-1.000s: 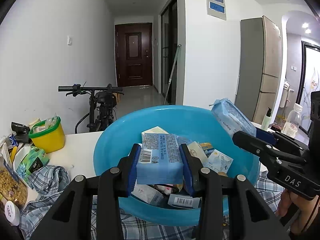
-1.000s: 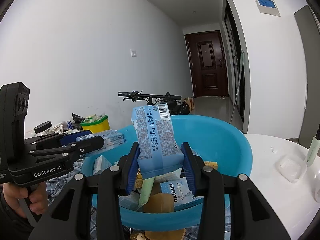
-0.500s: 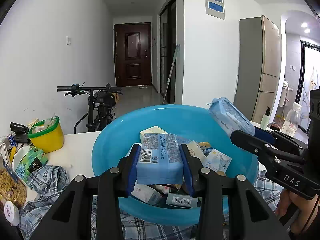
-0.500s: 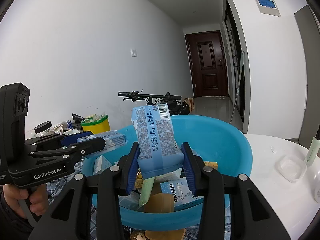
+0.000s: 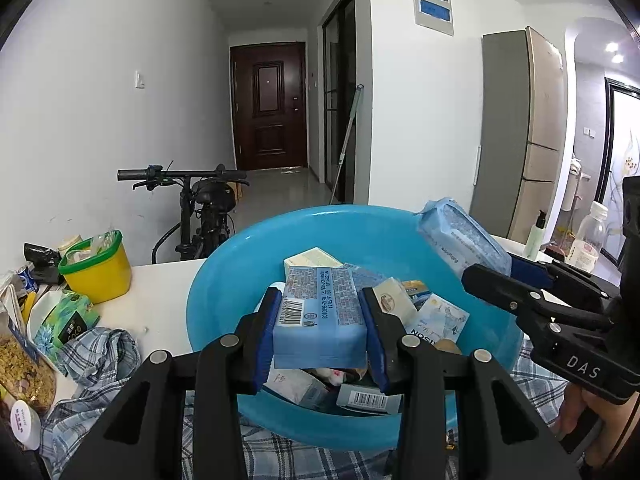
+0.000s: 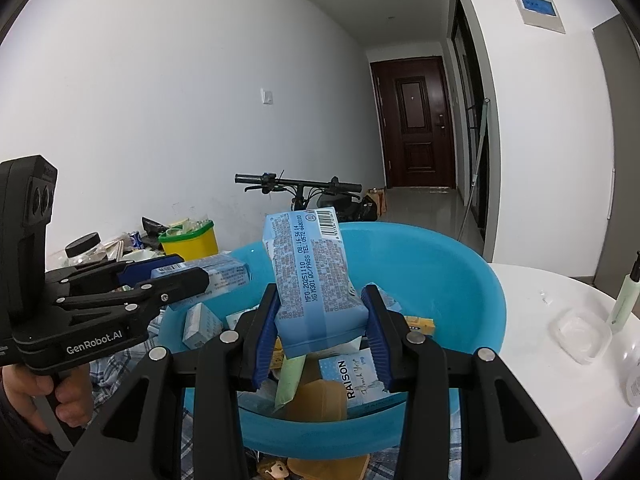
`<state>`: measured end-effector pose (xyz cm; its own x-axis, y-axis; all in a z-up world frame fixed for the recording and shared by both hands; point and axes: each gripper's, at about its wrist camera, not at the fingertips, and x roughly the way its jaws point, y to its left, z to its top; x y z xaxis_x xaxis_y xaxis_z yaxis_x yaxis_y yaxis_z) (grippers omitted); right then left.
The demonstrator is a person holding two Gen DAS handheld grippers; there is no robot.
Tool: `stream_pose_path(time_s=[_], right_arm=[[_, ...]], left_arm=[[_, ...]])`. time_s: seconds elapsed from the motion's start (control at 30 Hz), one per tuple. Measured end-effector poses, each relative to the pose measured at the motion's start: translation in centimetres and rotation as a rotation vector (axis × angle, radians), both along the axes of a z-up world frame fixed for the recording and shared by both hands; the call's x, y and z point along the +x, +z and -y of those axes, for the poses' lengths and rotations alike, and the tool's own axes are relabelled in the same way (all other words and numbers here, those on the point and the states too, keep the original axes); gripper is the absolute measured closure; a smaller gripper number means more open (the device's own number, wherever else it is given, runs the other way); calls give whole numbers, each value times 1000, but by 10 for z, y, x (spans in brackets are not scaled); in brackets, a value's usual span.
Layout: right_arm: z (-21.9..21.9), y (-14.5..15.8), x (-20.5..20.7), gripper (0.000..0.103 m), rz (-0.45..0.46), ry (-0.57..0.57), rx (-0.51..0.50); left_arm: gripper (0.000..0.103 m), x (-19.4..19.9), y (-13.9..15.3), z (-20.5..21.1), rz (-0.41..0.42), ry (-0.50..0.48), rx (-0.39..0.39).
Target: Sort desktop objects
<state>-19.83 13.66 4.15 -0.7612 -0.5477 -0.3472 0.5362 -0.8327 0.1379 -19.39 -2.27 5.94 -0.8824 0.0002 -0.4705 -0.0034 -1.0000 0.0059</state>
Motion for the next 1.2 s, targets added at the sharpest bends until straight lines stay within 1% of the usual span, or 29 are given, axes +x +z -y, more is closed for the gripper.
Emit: stream_pose_path(time_s=[0.37,0.67,0.7,0.73,0.77,0.8,0.83,0.9,1.0,1.2], right_arm=[[0,-2,-1,63,-2,2,5],[1,-2,-1,63,-1,4,2],[1,-2,0,63,-3,4,3],[1,-1,0,63,-4,3,4],[0,-2,0,63,-3,2,2],[0,-2,0,63,-1,2,-1],[0,-2,-1,63,0,2,-1],[0,-3,-1,63,1,0,4],[0,-3,0,63,-4,2,10],[-1,-4,-1,63,0,0,9]], left_arm=[[62,2,2,1,-8,-4,12],[61,1,0,-3,-13,-11,2],[52,1,0,-3,-17,2,-6],[39,1,0,-3,-19,23,-20],[6,2,1,-3,-28,52,-38],[0,5,3,-3,-51,81,-54],[0,9,5,-3,-80,98,-67],[0,12,8,0,-96,89,-57],[0,10,8,7,-82,89,-13],[0,5,0,13,-47,114,-12]])
